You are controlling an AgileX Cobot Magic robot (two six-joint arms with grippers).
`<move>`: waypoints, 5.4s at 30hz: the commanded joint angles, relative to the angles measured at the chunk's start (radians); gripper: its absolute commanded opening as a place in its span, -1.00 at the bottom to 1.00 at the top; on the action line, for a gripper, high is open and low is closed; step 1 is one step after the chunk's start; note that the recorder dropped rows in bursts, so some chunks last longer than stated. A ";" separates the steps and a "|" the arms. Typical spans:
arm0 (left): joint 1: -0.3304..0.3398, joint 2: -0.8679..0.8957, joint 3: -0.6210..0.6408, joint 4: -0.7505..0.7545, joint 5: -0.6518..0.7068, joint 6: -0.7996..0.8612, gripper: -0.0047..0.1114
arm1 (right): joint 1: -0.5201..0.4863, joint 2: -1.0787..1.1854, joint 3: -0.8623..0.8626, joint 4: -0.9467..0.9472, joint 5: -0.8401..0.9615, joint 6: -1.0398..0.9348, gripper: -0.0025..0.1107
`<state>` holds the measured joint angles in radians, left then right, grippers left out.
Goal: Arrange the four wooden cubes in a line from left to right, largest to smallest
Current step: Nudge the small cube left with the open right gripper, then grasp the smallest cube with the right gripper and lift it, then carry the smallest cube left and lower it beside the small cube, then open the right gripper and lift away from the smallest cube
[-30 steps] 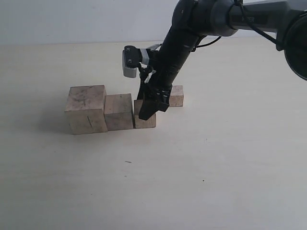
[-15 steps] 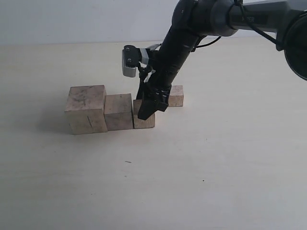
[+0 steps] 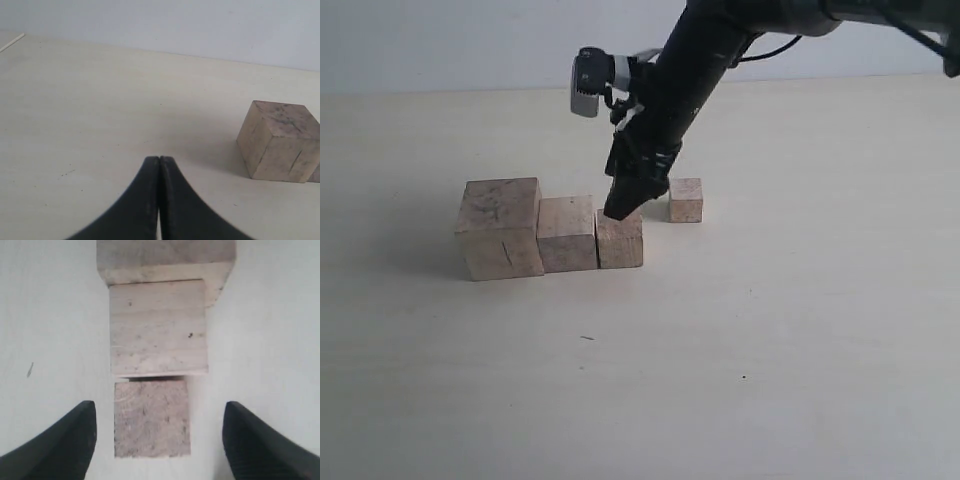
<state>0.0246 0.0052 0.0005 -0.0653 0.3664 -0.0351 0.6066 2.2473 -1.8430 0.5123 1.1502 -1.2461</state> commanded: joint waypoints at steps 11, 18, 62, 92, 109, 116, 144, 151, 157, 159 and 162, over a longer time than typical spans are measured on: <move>-0.006 -0.005 0.000 -0.001 -0.009 0.004 -0.92 | -0.002 0.017 0.006 -0.304 0.071 0.809 0.07; -0.006 -0.005 0.000 -0.001 -0.009 0.004 -0.92 | -0.002 0.060 0.013 -0.335 0.071 0.985 0.02; -0.006 -0.005 0.000 -0.001 -0.009 0.004 -0.92 | -0.002 -0.093 0.010 -0.522 0.035 1.420 0.02; -0.006 -0.005 0.000 -0.001 -0.009 0.004 -0.92 | -0.002 0.069 0.010 -0.522 -0.117 1.543 -0.32; -0.006 -0.005 0.000 -0.001 -0.009 0.004 -0.92 | -0.063 -0.129 0.010 -0.322 0.071 0.602 -0.96; -0.006 -0.005 0.000 -0.001 -0.009 0.004 -0.92 | -0.081 -0.115 0.012 -0.275 0.071 0.162 -0.96; -0.006 -0.005 0.000 -0.001 -0.009 0.004 -0.92 | 0.010 0.055 0.012 -0.223 0.071 -0.010 -0.96; -0.006 -0.005 0.000 -0.001 -0.009 0.004 -0.92 | 0.010 0.070 0.012 -0.218 0.071 0.018 -0.96; -0.006 -0.005 0.000 -0.001 -0.009 0.004 -0.92 | 0.010 0.070 0.012 -0.218 0.071 0.091 -0.86; -0.006 -0.005 0.000 -0.001 -0.009 0.004 -0.92 | 0.010 0.070 0.012 -0.218 0.071 0.115 -0.70; -0.006 -0.005 0.000 -0.001 -0.009 0.004 -0.92 | 0.010 0.070 0.012 -0.218 0.071 0.114 -0.39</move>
<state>0.0246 0.0052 0.0005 -0.0653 0.3664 -0.0351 0.6179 2.3239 -1.8316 0.2849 1.2216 -1.1442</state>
